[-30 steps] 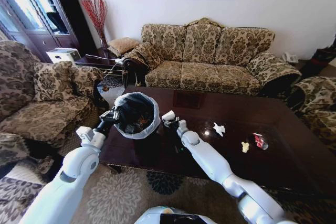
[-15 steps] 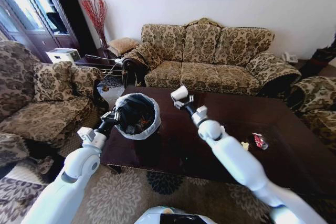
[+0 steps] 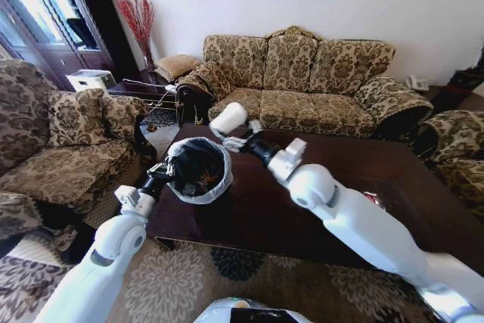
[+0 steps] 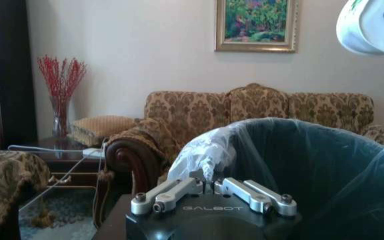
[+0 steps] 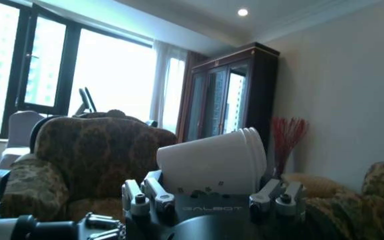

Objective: Move to the front of the table and place the trash on the table into the trash bin.

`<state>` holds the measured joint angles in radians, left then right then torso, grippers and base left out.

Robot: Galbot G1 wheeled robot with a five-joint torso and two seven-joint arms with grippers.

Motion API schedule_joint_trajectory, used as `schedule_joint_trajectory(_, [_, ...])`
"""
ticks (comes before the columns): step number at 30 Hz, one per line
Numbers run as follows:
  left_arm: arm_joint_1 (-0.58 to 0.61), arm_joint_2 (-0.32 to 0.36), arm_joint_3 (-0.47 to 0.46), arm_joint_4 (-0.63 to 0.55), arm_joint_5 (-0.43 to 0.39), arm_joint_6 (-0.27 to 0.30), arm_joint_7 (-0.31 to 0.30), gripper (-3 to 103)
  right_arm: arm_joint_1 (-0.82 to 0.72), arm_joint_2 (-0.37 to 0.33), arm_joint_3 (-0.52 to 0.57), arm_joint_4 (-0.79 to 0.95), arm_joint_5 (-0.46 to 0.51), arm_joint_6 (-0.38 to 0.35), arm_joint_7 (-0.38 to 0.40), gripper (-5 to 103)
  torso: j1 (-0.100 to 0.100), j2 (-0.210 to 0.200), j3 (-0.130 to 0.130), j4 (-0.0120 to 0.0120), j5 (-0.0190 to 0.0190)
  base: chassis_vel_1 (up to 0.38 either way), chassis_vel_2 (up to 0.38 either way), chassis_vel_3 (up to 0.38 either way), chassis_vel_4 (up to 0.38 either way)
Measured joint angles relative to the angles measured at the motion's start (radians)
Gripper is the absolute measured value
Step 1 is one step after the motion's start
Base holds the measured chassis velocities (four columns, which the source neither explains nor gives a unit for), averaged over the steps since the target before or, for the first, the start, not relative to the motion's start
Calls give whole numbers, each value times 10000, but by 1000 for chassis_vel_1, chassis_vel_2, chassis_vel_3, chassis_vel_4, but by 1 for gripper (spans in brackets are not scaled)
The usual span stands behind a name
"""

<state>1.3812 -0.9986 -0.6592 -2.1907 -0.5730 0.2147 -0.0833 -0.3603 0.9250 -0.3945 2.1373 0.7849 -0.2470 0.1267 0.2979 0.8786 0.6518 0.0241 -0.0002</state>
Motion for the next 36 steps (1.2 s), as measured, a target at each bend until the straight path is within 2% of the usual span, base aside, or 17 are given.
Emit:
schedule_joint_trajectory(2, [-18,43,-50,0,-12,2,-5,3,112,-80,-634,65,-51,-120,-2,78,-1,0,0,-3,3,0,0,0,0])
schedule_joint_trajectory(6, [-25,20,-63,-10,-19,5,-6,3,186,-83,-1091,67,-261,-263,53,77,-1,0,0,-6,3,0,0,0,0])
schedule_joint_trajectory(8, [-35,-43,-61,-11,-21,7,-6,3,305,16,-1330,2,-385,-366,210,86,0,0,0,-5,3,0,0,0,0])
schedule_joint_trajectory(9, [-42,-78,-56,-11,-20,7,-7,3,352,65,-1389,-61,-420,-366,261,86,0,0,0,-4,2,0,0,0,0])
schedule_joint_trajectory(10, [-48,-125,-47,-12,-20,7,-7,3,424,144,-1448,-159,-448,-356,309,92,0,0,1,-3,1,0,0,0,0])
schedule_joint_trajectory(11, [-48,-125,-47,-12,-20,7,-7,3,424,144,-1448,-159,-448,-356,309,92,0,0,1,-3,1,0,0,0,0])
schedule_joint_trajectory(13, [-53,-158,-39,-8,-19,7,-7,3,494,203,-1485,-242,-462,-353,318,99,0,0,1,-3,1,0,0,0,0])
schedule_joint_trajectory(18, [-70,-160,-52,14,-17,7,-6,3,579,359,-1458,-361,-482,-305,431,100,0,0,1,-4,1,0,0,0,0])
schedule_joint_trajectory(24, [-70,-91,-110,14,-28,7,-7,3,453,467,-649,-509,-384,-283,1337,100,0,1,0,3,0,0,0,0,0])
schedule_joint_trajectory(26, [-78,-99,-118,10,-32,4,-12,3,-476,26,567,-904,-411,-498,1926,100,0,0,1,-2,2,0,0,0,0])
schedule_joint_trajectory(29, [-81,-100,-124,4,-34,-5,-9,3,-1089,-232,1110,-1131,-561,-645,2184,100,1,0,1,-8,5,0,0,0,0])
schedule_joint_trajectory(31, [-105,-103,-126,1,-35,-25,-11,3,-2106,-458,2074,-1495,-852,-963,2595,100,0,0,1,-10,7,0,0,0,0])
schedule_joint_trajectory(32, [-105,-103,-126,1,-35,-25,-11,3,-2106,-458,2074,-1495,-852,-963,2595,100,0,0,1,-10,7,0,0,0,0])
schedule_joint_trajectory(35, [-131,-120,-128,1,-32,-37,-12,3,-4079,-316,3922,-2050,-997,-1437,3478,100,0,0,0,-1,2,0,0,0,0])
schedule_joint_trajectory(36, [-131,-120,-128,1,-32,-37,-12,3,-4079,-316,3922,-2050,-997,-1437,3478,100,0,0,0,-1,2,0,0,0,0])
